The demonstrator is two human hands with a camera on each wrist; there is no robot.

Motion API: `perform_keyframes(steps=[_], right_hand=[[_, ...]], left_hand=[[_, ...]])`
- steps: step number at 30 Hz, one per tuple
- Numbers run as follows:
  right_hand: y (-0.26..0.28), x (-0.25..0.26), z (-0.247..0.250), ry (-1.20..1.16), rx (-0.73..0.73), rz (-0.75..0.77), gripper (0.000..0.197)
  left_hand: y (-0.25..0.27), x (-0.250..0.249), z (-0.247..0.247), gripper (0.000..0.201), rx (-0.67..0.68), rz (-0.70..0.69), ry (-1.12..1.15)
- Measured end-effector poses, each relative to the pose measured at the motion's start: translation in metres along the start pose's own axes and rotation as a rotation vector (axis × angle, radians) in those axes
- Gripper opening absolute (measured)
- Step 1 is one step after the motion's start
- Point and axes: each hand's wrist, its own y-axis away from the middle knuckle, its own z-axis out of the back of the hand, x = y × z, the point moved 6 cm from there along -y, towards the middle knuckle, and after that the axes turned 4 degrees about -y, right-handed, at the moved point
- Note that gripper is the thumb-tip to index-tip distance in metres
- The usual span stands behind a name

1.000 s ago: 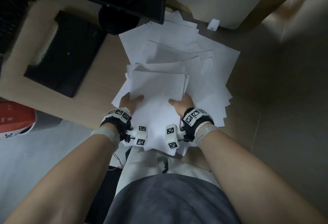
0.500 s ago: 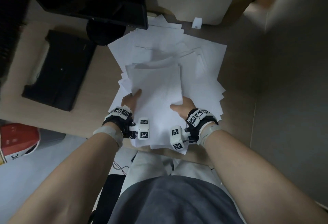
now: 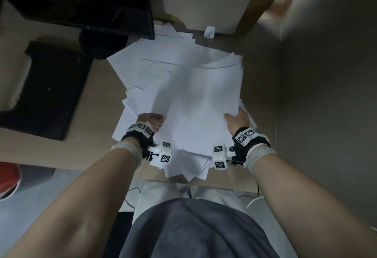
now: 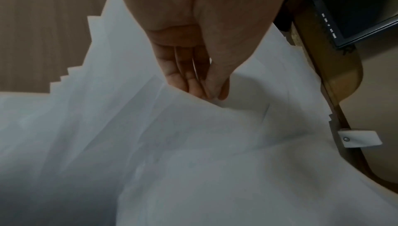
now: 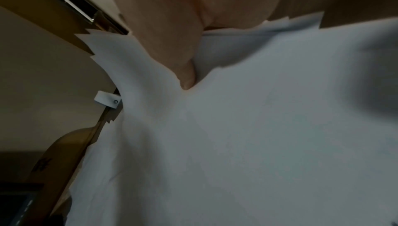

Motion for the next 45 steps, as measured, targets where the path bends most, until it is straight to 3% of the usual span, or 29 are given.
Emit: perform_keyframes(steps=[2,4,9,13,16,20,25,30,32,34,36,39,45], right_hand=[[-0.003,0.000,0.013,0.052,-0.025,0.009,0.033],[-0.006,0.001,0.021,0.057,-0.029,0.016,0.032],[-0.016,0.004,0.040,0.149,-0.057,0.006,0.031],[-0.025,-0.003,0.041,0.224,-0.018,0.000,0.031],[-0.031,-0.010,0.031,0.237,0.041,0.009,0.030],[-0.037,-0.004,0.028,0.284,0.108,0.036,0.030],[-0.043,0.023,-0.005,0.445,0.296,0.120,0.027],[-0.057,0.047,-0.040,0.813,0.298,0.238,0.035],[-0.066,0.051,-0.048,0.875,0.304,0.217,0.039],[-0.071,0.045,-0.054,0.883,0.337,0.155,0.042],[-0.070,0.043,-0.050,0.934,0.236,0.117,0.032],[-0.066,0.043,-0.038,0.923,0.082,0.053,0.018],[-0.063,0.036,-0.028,0.767,0.087,-0.043,0.040]], left_hand=[[-0.010,-0.001,-0.004,0.035,-0.054,-0.031,-0.086],[-0.007,-0.007,-0.014,0.051,-0.042,-0.032,-0.209],[0.003,-0.029,-0.040,0.063,-0.044,-0.058,-0.467],[0.006,-0.033,-0.074,0.052,0.113,-0.087,-0.640],[0.007,-0.030,-0.092,0.084,0.152,-0.138,-0.696],[0.004,-0.035,-0.072,0.040,-0.070,-0.197,-0.703],[0.017,-0.035,-0.003,0.038,-0.282,-0.111,-0.720],[0.017,-0.024,0.035,0.035,-0.297,-0.063,-0.716],[0.015,-0.018,0.038,0.037,-0.268,-0.030,-0.699],[0.010,-0.009,0.038,0.049,-0.215,0.009,-0.660],[0.007,-0.004,0.038,0.055,-0.205,0.035,-0.623],[0.003,-0.003,0.041,0.046,-0.239,0.041,-0.593],[-0.003,-0.010,0.050,0.033,-0.266,-0.001,-0.442]])
